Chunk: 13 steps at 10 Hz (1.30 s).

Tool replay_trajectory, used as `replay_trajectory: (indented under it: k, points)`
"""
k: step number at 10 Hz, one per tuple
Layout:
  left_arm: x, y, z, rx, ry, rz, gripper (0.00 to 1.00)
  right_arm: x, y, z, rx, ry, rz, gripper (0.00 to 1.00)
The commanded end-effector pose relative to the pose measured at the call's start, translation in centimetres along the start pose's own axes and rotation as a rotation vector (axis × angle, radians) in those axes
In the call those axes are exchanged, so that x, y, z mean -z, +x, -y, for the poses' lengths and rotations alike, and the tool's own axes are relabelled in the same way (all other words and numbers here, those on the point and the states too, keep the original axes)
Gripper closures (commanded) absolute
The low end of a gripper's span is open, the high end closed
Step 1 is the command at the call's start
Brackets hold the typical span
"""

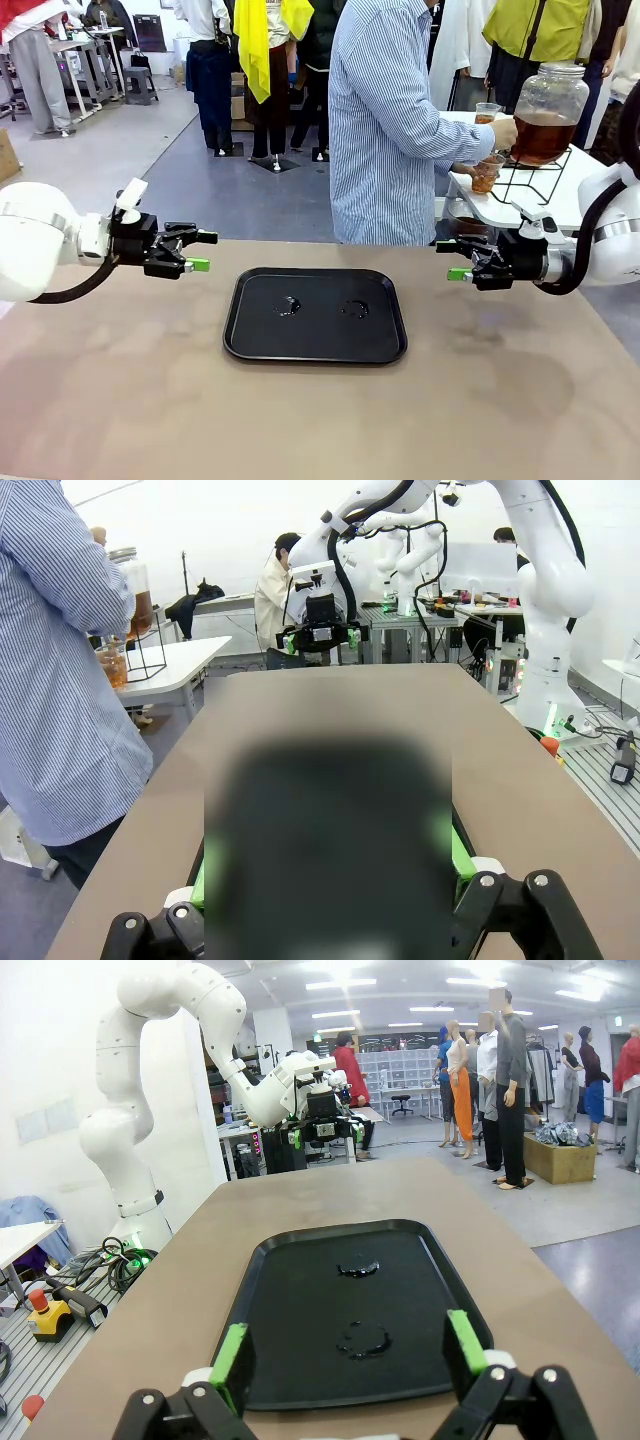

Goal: Pour the drink into the iced cup.
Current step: Open the gripper to release the iced cup you were holding.

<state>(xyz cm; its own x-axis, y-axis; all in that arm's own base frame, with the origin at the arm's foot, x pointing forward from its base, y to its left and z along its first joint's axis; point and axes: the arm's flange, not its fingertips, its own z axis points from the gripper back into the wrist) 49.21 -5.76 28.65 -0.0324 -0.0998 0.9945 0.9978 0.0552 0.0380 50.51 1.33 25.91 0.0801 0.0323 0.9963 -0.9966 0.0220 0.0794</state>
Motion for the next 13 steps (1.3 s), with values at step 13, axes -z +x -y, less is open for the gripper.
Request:
replay_trajectory:
  k: [13]
  points:
    - [0.16, 0.21, 0.02, -0.001, 0.012, 0.008, 0.0, 0.05, 0.29, 0.21, -0.002, 0.002, -0.001, 0.0]
